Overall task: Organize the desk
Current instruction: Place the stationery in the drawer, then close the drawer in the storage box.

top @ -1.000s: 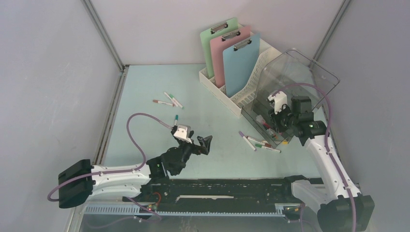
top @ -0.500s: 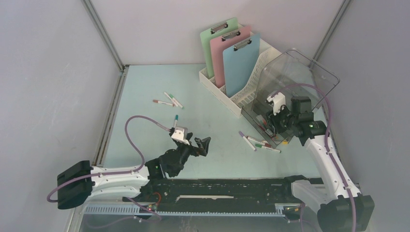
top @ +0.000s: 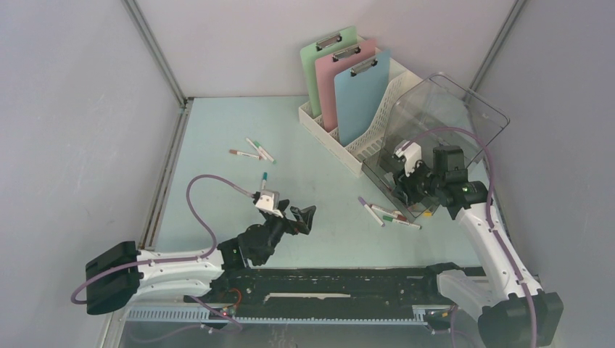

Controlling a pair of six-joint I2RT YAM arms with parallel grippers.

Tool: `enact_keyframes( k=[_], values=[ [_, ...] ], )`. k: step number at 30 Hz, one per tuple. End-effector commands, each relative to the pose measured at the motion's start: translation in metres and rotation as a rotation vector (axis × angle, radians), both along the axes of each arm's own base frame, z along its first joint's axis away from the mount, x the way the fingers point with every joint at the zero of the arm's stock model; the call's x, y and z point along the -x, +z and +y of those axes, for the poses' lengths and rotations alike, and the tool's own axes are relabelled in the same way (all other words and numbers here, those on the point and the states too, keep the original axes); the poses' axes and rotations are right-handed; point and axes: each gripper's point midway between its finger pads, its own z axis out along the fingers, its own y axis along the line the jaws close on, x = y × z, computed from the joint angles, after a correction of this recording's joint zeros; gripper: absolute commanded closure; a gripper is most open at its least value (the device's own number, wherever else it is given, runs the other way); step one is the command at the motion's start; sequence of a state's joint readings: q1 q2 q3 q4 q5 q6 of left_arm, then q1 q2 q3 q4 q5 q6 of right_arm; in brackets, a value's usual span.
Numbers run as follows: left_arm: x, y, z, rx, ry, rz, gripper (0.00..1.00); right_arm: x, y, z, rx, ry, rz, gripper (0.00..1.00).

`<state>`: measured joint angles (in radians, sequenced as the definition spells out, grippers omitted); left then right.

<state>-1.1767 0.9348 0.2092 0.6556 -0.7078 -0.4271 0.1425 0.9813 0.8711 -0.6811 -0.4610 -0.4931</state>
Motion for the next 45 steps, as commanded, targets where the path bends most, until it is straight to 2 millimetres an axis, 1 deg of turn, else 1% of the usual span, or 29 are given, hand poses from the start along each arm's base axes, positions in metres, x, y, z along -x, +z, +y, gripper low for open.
enact_keyframes(
  k=[1, 7, 9, 12, 18, 27, 32, 36, 39, 42, 45],
  values=[
    [-0.002, 0.012, 0.000, 0.074, 0.007, -0.012, 0.00, 0.008, 0.001, 0.009, -0.020, 0.057, 0.006, 0.50],
    [-0.001, 0.012, -0.002, 0.096, -0.010, -0.009, 0.00, 0.013, -0.001, 0.018, -0.036, 0.100, 0.022, 0.49],
    [0.000, 0.014, -0.004, 0.110, -0.022, -0.009, 0.00, 0.016, -0.001, 0.021, -0.040, 0.131, 0.025, 0.47],
    [0.003, 0.015, -0.007, 0.141, -0.047, -0.005, 0.00, 0.022, -0.002, 0.026, -0.048, 0.177, 0.029, 0.46],
    [0.009, 0.022, -0.017, 0.211, -0.108, -0.004, 0.00, 0.033, 0.000, 0.033, -0.061, 0.257, 0.021, 0.44],
    [0.020, 0.036, -0.028, 0.305, -0.189, -0.007, 0.00, 0.039, 0.005, 0.038, -0.080, 0.305, 0.001, 0.43],
    [0.026, 0.040, -0.039, 0.349, -0.249, -0.003, 0.00, 0.045, 0.009, 0.043, -0.099, 0.353, -0.017, 0.42],
    [0.032, 0.040, -0.051, 0.357, -0.307, 0.004, 0.00, 0.049, 0.015, 0.047, -0.099, 0.410, -0.062, 0.43],
    [0.035, 0.043, -0.057, 0.379, -0.338, -0.003, 0.00, 0.056, 0.016, 0.047, -0.031, 0.481, -0.129, 0.43],
    [0.036, 0.044, -0.060, 0.404, -0.356, -0.020, 0.00, 0.063, 0.015, 0.047, 0.014, 0.575, -0.178, 0.41],
    [0.040, 0.050, -0.062, 0.456, -0.382, -0.038, 0.00, 0.065, 0.016, 0.054, 0.009, 0.650, -0.216, 0.39]
  ],
)
